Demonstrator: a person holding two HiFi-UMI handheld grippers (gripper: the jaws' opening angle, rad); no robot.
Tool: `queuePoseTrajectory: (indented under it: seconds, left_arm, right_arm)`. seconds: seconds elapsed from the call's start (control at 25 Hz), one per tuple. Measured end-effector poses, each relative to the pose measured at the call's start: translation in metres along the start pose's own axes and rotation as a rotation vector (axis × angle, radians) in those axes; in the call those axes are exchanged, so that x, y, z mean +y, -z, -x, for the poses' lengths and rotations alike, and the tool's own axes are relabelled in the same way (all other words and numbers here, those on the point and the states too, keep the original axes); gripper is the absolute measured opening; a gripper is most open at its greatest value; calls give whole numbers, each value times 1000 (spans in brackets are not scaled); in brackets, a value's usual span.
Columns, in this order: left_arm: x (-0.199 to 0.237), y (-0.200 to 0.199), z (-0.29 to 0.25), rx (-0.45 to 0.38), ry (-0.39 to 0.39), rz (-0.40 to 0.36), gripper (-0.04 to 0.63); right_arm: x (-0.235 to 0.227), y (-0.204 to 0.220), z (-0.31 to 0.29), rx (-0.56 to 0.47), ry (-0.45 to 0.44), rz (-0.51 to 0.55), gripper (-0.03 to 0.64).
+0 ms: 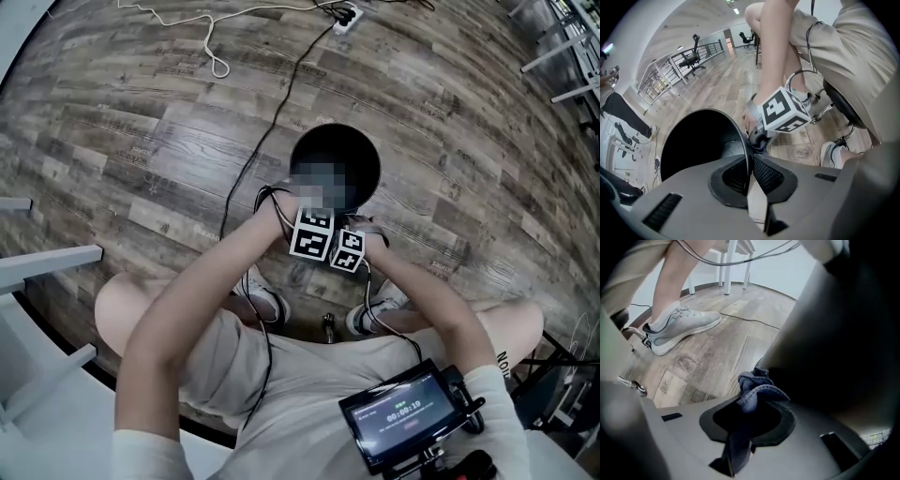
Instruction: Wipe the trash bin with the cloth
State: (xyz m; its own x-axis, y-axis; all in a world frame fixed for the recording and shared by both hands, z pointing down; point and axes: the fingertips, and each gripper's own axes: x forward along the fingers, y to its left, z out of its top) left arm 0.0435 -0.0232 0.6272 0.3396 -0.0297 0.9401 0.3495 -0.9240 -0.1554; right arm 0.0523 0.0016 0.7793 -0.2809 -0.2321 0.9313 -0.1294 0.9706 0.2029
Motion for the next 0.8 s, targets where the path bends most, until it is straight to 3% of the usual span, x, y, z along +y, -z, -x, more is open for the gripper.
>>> queuePoseTrajectory:
  seconds: [0.28,0.52,0.68,0.8]
  left_arm:
    - [8,-5,-3,19,-29,66,41]
    - [13,-6,-4,31,-64,118,43]
    - [8,-12,0,-32,-7,172,67]
    - [4,0,7,-29,33,132,123]
  right_arm:
    - [2,19,-39,90,0,41,77]
    - [0,16,-28,81,-21,-34,77]
    - [-2,9,-7,46,-29,-56,77]
    - [-2,2,23,-10,-22,-23,77]
